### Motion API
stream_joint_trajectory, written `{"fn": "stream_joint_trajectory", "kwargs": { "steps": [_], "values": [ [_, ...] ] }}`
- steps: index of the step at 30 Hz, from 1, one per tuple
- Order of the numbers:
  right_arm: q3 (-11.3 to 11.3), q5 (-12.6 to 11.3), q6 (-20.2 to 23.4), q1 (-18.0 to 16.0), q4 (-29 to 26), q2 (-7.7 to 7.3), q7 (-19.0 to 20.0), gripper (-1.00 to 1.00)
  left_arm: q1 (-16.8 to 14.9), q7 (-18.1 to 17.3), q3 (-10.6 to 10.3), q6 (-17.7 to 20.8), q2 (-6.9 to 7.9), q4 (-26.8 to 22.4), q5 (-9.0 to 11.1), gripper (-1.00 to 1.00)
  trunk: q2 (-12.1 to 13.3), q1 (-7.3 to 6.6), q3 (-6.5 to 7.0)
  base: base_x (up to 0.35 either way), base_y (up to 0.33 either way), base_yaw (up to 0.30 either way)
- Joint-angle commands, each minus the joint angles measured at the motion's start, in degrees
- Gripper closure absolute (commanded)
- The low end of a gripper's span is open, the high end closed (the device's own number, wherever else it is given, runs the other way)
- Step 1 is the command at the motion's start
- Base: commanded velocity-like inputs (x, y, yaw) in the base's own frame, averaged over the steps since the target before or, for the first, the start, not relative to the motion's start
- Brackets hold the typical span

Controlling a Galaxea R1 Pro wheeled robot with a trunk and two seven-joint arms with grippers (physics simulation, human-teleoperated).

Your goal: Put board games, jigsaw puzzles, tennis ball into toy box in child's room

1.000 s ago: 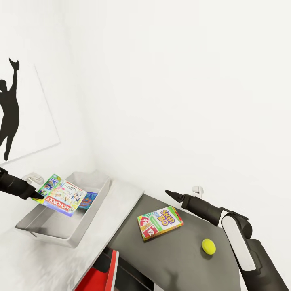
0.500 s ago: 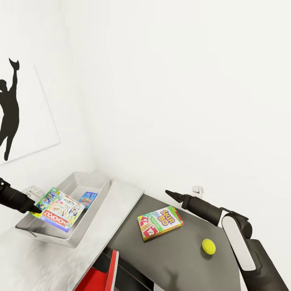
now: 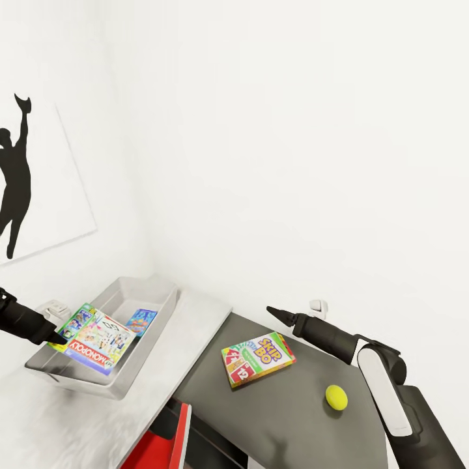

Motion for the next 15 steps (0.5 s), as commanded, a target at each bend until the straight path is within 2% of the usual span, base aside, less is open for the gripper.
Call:
{"fn": "stream_joint_trajectory", "kwargs": {
  "steps": [1,15],
  "values": [
    [-0.08,-0.16,0.38,-0.06,-0.02,0.00,0.09,-1.00,-0.06,-0.31,-0.15,0.61,0.03,-0.04,-0.17,1.00,-0.14,0.04,-0.14,0.000,0.000,0.000],
    [-0.76,-0.49,0.47,-0.06,-0.11,0.00,0.00,-1.00,-0.06,2.49,-0.06,0.58,-0.10,1.57,-0.01,1.00,-0.14,0.04,-0.62,0.000,0.000,0.000]
  ]
}}
